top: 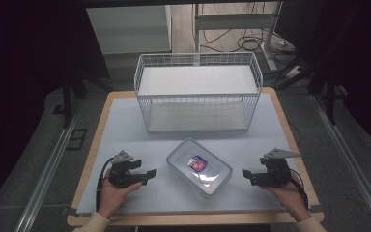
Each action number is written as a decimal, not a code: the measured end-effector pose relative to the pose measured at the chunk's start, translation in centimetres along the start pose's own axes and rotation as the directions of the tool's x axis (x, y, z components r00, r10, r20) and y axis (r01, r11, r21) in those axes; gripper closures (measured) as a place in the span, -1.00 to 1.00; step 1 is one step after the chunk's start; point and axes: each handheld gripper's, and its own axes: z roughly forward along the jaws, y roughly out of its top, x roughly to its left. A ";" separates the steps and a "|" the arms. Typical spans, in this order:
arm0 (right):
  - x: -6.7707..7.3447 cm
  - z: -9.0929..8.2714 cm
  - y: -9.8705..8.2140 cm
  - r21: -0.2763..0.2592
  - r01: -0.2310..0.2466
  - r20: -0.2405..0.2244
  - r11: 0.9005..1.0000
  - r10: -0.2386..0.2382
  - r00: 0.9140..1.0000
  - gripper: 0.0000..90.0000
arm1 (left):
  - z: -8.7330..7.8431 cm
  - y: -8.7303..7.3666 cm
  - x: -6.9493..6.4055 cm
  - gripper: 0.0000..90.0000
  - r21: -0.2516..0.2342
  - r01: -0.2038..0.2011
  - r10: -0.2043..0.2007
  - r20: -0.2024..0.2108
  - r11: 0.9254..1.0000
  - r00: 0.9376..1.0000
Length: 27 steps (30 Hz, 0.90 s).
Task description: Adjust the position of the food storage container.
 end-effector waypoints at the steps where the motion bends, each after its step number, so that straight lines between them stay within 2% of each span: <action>1: 0.0 0.0 0.0 0.000 0.000 0.000 1.000 0.000 1.000 -0.73 | 0.0 0.0 0.0 -0.50 0.000 0.000 0.000 0.000 1.000 1.000; 6: -0.5 0.0 -0.1 -0.002 0.014 -0.006 1.000 -0.014 1.000 -0.68 | 0.2 0.1 -0.2 -0.52 0.021 -0.006 0.006 -0.007 1.000 1.000; 13: -0.6 -0.2 0.1 0.004 0.016 -0.017 1.000 -0.016 1.000 -0.63 | -0.1 -0.2 -0.1 -0.53 0.018 -0.009 0.009 -0.010 1.000 1.000; 17: -0.2 -0.8 0.3 -0.008 0.012 -0.018 1.000 -0.012 1.000 -0.61 | -0.3 0.0 0.0 -0.53 0.007 0.007 -0.007 -0.003 1.000 1.000; 22: 0.2 -1.3 0.7 -0.014 0.013 -0.028 1.000 -0.013 1.000 -0.56 | 0.1 0.0 -0.2 -0.55 0.019 -0.012 0.012 -0.006 1.000 1.000; 27: 0.2 -1.1 1.0 -0.002 -0.004 -0.056 1.000 0.004 0.998 -0.50 | -0.1 0.0 0.1 -0.55 0.006 0.010 -0.010 -0.011 1.000 1.000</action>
